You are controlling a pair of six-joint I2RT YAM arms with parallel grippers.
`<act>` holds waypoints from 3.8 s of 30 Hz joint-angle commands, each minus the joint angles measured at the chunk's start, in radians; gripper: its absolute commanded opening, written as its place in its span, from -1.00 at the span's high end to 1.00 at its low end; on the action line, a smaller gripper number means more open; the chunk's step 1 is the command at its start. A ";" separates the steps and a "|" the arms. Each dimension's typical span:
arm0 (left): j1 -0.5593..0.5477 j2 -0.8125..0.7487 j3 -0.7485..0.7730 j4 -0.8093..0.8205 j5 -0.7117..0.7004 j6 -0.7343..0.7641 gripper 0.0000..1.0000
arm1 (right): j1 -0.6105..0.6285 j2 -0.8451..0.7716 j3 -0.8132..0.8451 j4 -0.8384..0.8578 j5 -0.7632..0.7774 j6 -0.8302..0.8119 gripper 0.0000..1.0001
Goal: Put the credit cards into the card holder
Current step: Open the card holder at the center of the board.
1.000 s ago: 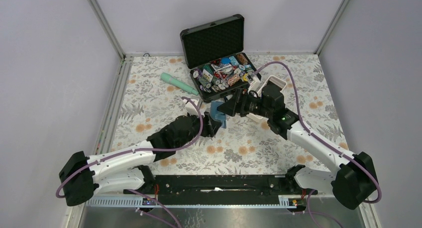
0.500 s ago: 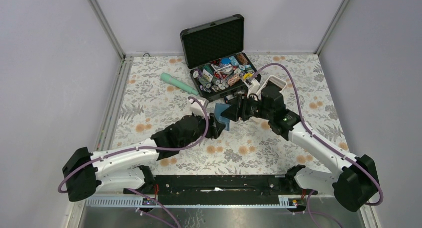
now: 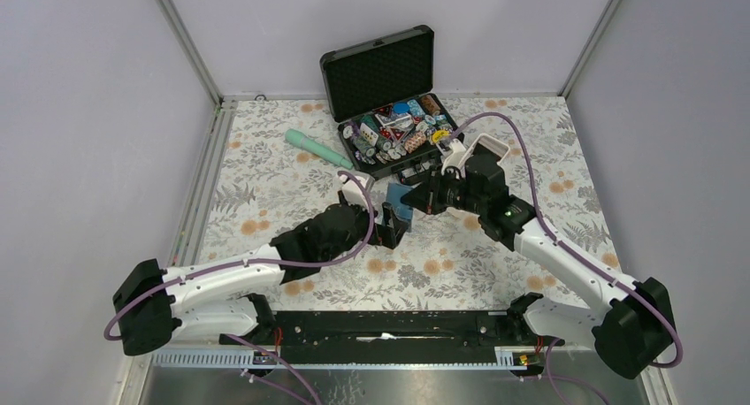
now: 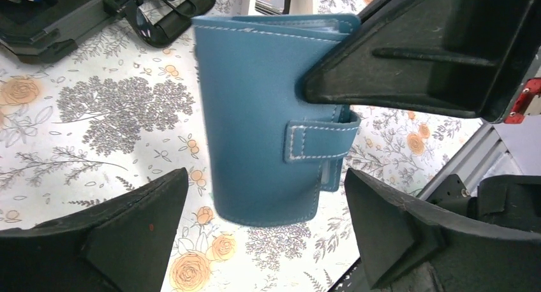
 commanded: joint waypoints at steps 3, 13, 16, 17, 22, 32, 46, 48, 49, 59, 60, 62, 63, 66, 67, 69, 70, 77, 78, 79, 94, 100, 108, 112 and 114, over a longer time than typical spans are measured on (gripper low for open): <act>-0.003 -0.085 0.032 -0.035 -0.100 0.030 -0.98 | 0.007 -0.130 -0.028 -0.022 0.200 -0.151 1.00; 0.226 -0.122 0.197 -0.261 0.183 -0.359 -0.98 | 0.132 -0.221 -0.238 0.318 0.514 -0.445 1.00; 0.290 -0.091 0.189 -0.204 0.315 -0.460 -0.98 | 0.208 -0.189 -0.220 0.340 0.581 -0.552 1.00; 0.297 -0.082 0.183 -0.184 0.326 -0.472 -0.98 | 0.236 -0.178 -0.217 0.350 0.611 -0.586 1.00; 0.322 -0.040 0.166 -0.178 0.363 -0.530 -0.98 | 0.346 -0.129 -0.194 0.382 0.692 -0.703 1.00; 0.346 -0.003 0.051 -0.033 0.423 -0.657 -0.98 | 0.528 0.005 -0.149 0.432 0.847 -0.883 1.00; 0.352 0.094 0.056 0.008 0.491 -0.646 0.16 | 0.623 0.094 -0.153 0.504 0.996 -0.991 0.98; 0.352 0.096 0.054 0.010 0.487 -0.645 0.47 | 0.632 0.102 -0.155 0.507 1.013 -1.003 0.96; 0.352 0.097 0.054 0.013 0.483 -0.647 0.58 | 0.635 0.103 -0.160 0.518 1.026 -1.003 0.92; 0.354 0.134 0.077 0.066 0.472 -0.619 1.00 | 0.645 -0.067 -0.252 0.450 1.016 -0.784 -0.38; 0.353 0.136 0.089 0.041 0.460 -0.596 1.00 | 0.645 -0.081 -0.257 0.430 1.020 -0.743 -0.48; 0.353 0.126 0.102 0.010 0.429 -0.548 1.00 | 0.645 -0.106 -0.264 0.389 1.045 -0.654 -0.67; 0.353 0.115 0.097 0.005 0.411 -0.527 1.00 | 0.642 -0.117 -0.266 0.366 1.052 -0.612 -0.74; 0.353 0.051 0.052 0.030 0.355 -0.476 1.00 | 0.592 -0.146 -0.270 0.297 0.962 -0.468 -0.79; 0.355 0.031 0.037 0.039 0.343 -0.461 1.00 | 0.559 -0.158 -0.280 0.296 0.913 -0.423 -0.80; 0.360 -0.004 0.016 0.038 0.325 -0.433 1.00 | 0.465 -0.187 -0.297 0.297 0.787 -0.336 -0.80; 0.363 -0.020 0.010 0.033 0.319 -0.416 1.00 | 0.409 -0.203 -0.300 0.298 0.722 -0.297 -0.81; 0.370 -0.195 -0.136 0.213 0.352 -0.319 1.00 | 0.050 -0.242 -0.323 0.410 0.190 -0.023 -0.86; 0.371 -0.218 -0.150 0.232 0.372 -0.311 1.00 | 0.012 -0.235 -0.336 0.467 0.111 0.021 -0.87; 0.372 -0.240 -0.158 0.240 0.398 -0.301 1.00 | -0.029 -0.223 -0.346 0.546 0.033 0.072 -0.86; 0.372 -0.396 -0.315 0.633 0.695 -0.346 1.00 | -0.110 -0.102 -0.328 0.963 -0.431 0.399 -0.75; 0.373 -0.342 -0.329 0.792 0.753 -0.408 1.00 | -0.111 -0.096 -0.319 0.896 -0.443 0.364 -0.76; 0.367 -0.278 -0.362 0.907 0.773 -0.446 1.00 | -0.110 -0.086 -0.305 0.968 -0.476 0.426 -0.61; 0.363 -0.272 -0.359 0.896 0.772 -0.429 1.00 | -0.108 -0.093 -0.283 0.954 -0.503 0.440 -0.34; 0.360 -0.273 -0.358 0.882 0.765 -0.418 1.00 | -0.107 -0.094 -0.272 0.934 -0.519 0.437 -0.21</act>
